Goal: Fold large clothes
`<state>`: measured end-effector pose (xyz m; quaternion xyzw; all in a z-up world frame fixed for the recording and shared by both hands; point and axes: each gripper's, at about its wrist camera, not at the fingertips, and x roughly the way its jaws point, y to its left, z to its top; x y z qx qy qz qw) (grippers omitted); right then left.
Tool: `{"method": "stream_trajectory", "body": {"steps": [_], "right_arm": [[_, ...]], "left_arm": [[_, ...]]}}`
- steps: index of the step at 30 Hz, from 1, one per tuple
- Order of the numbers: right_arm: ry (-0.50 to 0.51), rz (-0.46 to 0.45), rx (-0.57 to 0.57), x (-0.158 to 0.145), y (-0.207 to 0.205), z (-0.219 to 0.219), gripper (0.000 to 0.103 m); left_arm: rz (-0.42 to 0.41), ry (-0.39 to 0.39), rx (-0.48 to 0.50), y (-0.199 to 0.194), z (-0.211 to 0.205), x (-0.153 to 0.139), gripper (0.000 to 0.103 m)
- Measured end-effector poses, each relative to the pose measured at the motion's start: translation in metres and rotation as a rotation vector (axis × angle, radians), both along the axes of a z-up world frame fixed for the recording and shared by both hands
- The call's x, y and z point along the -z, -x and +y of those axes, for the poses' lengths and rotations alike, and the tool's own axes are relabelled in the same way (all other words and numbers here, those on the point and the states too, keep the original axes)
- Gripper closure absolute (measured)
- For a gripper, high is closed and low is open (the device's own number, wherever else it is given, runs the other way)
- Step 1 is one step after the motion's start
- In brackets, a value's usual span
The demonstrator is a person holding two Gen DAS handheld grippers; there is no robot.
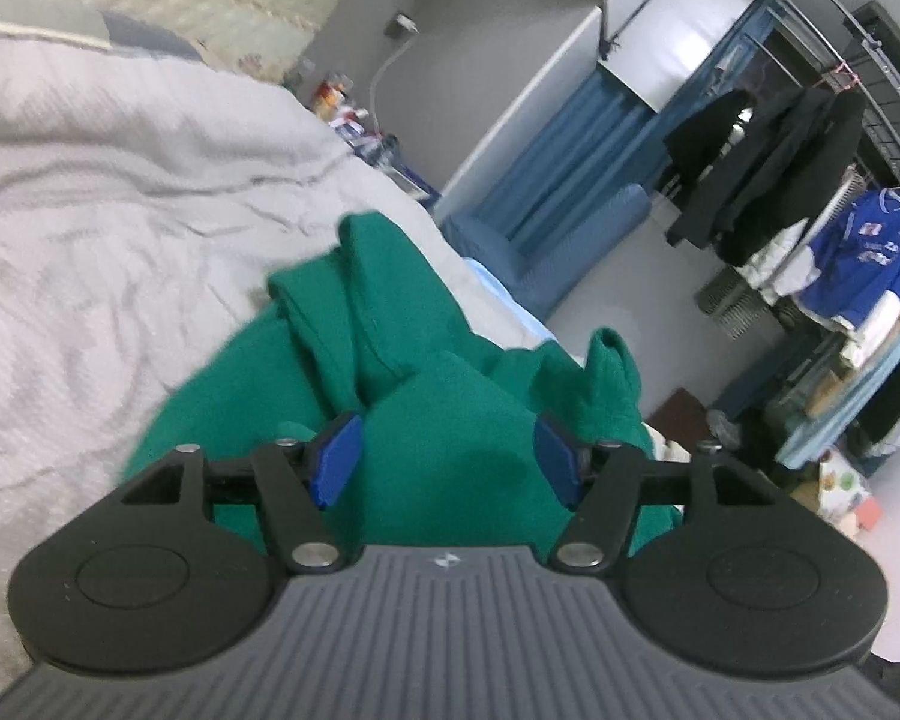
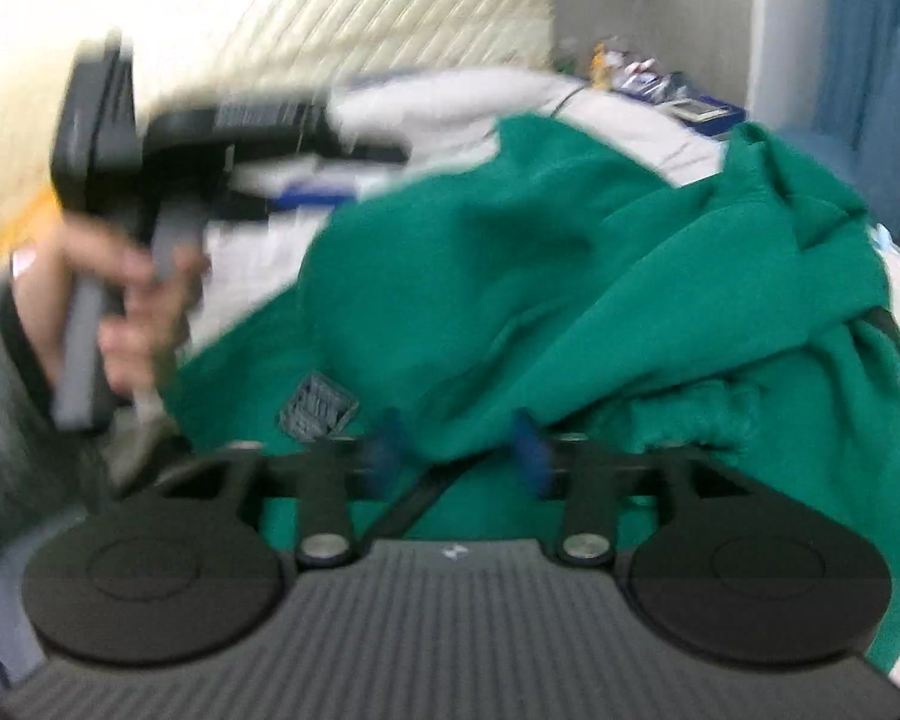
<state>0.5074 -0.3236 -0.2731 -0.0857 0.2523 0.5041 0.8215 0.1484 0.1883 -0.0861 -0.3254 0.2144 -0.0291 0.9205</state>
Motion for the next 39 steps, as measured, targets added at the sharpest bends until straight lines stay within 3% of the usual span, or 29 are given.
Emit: {"method": "stream_trajectory", "body": {"steps": [1,5,9,14,15,16,17,19,21,23,25,28,31,33,36,39], "right_arm": [[-0.039,0.008,0.015,-0.005,-0.004,-0.008,0.037],[-0.185,0.067,0.135,-0.018,-0.031,-0.032,0.037],[-0.230,0.220,0.256,0.001,-0.068,-0.033,0.037],[-0.282,0.400,0.301,0.031,-0.110,-0.018,0.036],[-0.292,0.402,0.308,0.032,-0.116,-0.013,0.038],[-0.293,0.379,0.306,0.032,-0.115,-0.010,0.056],[-0.281,0.330,0.301,0.030,-0.114,-0.006,0.086],[-0.223,0.233,0.316,0.026,-0.109,-0.002,0.093],[-0.274,0.239,0.315,0.023,-0.112,-0.012,0.095],[-0.322,0.220,0.339,0.015,-0.110,-0.026,0.096],[-0.363,0.202,0.377,0.007,-0.110,-0.041,0.096],[-0.381,0.202,0.457,0.004,-0.112,-0.064,0.096],[-0.278,0.234,0.545,0.017,-0.116,-0.073,0.096],[-0.211,0.311,0.580,0.033,-0.121,-0.073,0.096],[-0.178,0.417,0.603,0.052,-0.129,-0.071,0.095],[-0.176,0.412,0.604,0.051,-0.132,-0.067,0.092]], "left_arm": [[-0.001,0.009,0.009,-0.003,-0.001,0.001,0.029],[-0.006,-0.006,0.012,-0.012,-0.006,0.001,0.022],[-0.006,-0.073,0.029,-0.025,-0.014,0.004,0.020],[0.030,-0.097,0.079,-0.046,-0.024,0.016,0.020],[0.036,-0.110,0.084,-0.048,-0.027,0.018,0.020],[0.037,-0.121,0.092,-0.050,-0.029,0.019,0.021],[0.034,-0.134,0.107,-0.051,-0.031,0.021,0.021],[0.027,-0.168,0.131,-0.054,-0.036,0.022,0.029],[0.037,-0.171,0.137,-0.057,-0.037,0.023,0.046],[0.043,-0.139,0.150,-0.059,-0.035,0.024,0.072],[0.029,-0.094,0.164,-0.056,-0.033,0.024,0.080],[0.015,0.025,0.214,-0.050,-0.030,0.023,0.083],[0.076,0.096,0.243,-0.043,-0.031,0.024,0.083],[0.126,0.165,0.249,-0.042,-0.028,0.031,0.083],[0.182,0.075,0.253,-0.046,-0.033,0.032,0.083],[0.225,-0.008,0.254,-0.052,-0.039,0.034,0.083]]}}
